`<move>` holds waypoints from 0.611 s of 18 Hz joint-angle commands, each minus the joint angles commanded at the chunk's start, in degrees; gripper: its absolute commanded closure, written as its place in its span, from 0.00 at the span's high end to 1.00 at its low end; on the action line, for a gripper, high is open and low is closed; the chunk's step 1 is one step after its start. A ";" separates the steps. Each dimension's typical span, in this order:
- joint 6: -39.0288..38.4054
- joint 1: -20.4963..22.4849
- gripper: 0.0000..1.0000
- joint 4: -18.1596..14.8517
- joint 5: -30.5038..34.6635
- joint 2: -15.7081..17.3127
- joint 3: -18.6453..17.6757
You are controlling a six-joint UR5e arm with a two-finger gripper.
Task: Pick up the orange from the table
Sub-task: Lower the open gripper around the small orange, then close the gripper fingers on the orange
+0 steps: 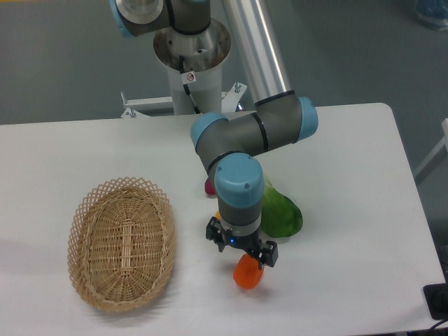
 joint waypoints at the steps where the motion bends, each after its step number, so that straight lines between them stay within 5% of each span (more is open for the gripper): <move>1: 0.18 0.00 1.00 0.18 -0.09 0.00 0.35; 11: 0.44 0.09 1.00 2.02 1.14 -2.02 1.23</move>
